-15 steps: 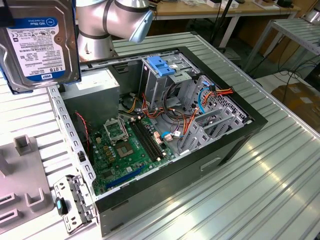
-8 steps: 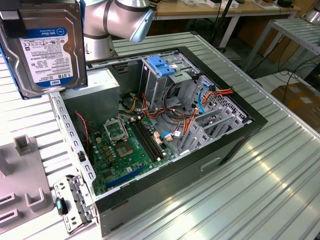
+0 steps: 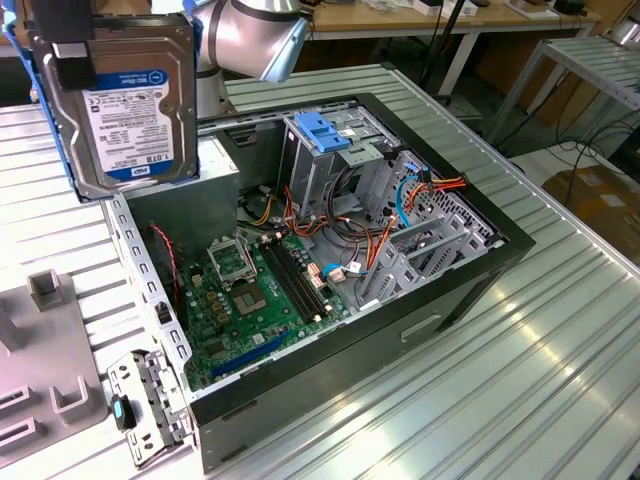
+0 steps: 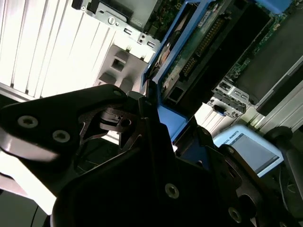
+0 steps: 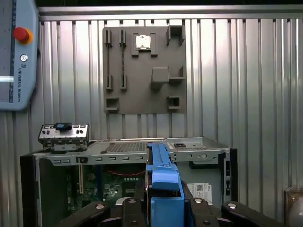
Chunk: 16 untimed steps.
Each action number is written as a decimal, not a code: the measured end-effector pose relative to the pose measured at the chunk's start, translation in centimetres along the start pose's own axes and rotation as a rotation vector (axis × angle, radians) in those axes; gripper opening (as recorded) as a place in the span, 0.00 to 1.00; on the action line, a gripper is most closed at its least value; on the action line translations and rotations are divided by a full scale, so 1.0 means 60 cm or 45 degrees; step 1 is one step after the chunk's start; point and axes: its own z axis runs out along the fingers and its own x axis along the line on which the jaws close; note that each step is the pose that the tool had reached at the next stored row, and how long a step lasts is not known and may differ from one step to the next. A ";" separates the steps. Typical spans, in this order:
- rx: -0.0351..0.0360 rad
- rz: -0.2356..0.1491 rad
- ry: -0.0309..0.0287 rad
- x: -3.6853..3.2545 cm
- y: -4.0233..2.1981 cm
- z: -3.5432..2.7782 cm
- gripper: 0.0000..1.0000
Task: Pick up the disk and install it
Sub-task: 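Pick up the disk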
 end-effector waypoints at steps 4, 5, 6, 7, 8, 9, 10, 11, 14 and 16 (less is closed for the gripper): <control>0.0001 0.006 -0.0001 -0.001 -0.030 0.010 0.37; 0.0002 0.007 -0.0001 -0.001 -0.034 0.012 0.37; 0.0002 0.010 0.0000 -0.001 -0.040 0.014 0.37; 0.0002 0.011 -0.0001 -0.001 -0.044 0.015 0.37; 0.0001 0.013 0.0000 -0.001 -0.047 0.016 0.37; 0.0002 0.015 0.0000 -0.001 -0.050 0.017 0.37; 0.0001 0.017 0.0001 -0.002 -0.054 0.018 0.37; 0.0002 0.018 0.0001 -0.002 -0.057 0.019 0.37; 0.0002 0.023 0.0001 -0.002 -0.072 0.022 0.37; 0.0002 0.025 0.0002 -0.002 -0.082 0.024 0.37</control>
